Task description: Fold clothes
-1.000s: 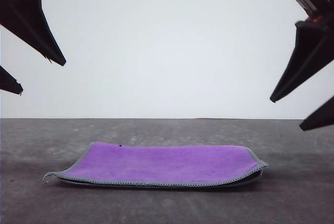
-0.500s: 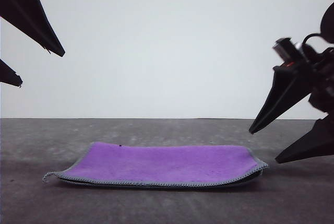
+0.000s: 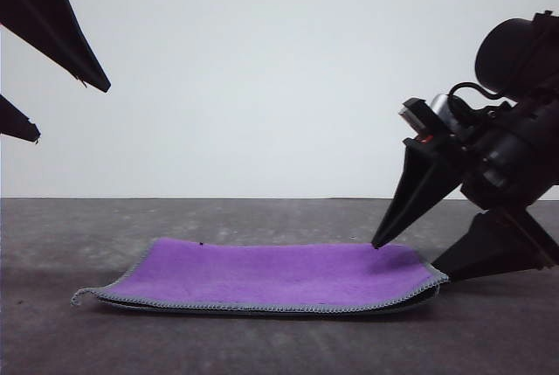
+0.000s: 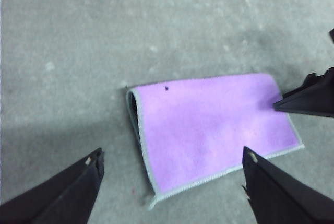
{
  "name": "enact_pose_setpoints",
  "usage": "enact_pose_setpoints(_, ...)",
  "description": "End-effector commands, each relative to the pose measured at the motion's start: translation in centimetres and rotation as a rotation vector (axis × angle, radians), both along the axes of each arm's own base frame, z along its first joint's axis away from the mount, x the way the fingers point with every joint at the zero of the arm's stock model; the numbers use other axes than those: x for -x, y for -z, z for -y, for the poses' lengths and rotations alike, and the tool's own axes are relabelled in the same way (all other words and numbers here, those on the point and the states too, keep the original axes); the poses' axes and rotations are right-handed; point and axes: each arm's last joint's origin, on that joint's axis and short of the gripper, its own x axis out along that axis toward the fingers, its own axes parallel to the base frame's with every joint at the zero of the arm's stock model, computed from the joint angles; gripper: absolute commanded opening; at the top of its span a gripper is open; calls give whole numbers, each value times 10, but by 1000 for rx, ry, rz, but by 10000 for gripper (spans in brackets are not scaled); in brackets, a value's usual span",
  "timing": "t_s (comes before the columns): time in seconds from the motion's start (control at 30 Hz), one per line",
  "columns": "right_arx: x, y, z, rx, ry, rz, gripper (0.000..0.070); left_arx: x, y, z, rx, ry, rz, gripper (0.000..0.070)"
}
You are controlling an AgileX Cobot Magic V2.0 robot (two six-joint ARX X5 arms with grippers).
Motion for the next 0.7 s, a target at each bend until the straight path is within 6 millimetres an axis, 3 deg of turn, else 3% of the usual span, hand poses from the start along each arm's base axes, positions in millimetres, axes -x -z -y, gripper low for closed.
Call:
enact_pose_setpoints(0.0,-1,10,-3,23,0,-36,344,-1,-1,1,4,0,9,512)
enact_pose_setpoints(0.17,-3,17,-6,11,2,-58,338,-1,-1,1,3,1,12,511)
enact_pose_setpoints(0.43,-4,17,-5,9,28,-81,128,0,-3,0,2,-5,24,511)
enact_pose_setpoints(0.67,-4,16,-5,8,33,-94,62,3,-7,-4,-44,-88,75,511)
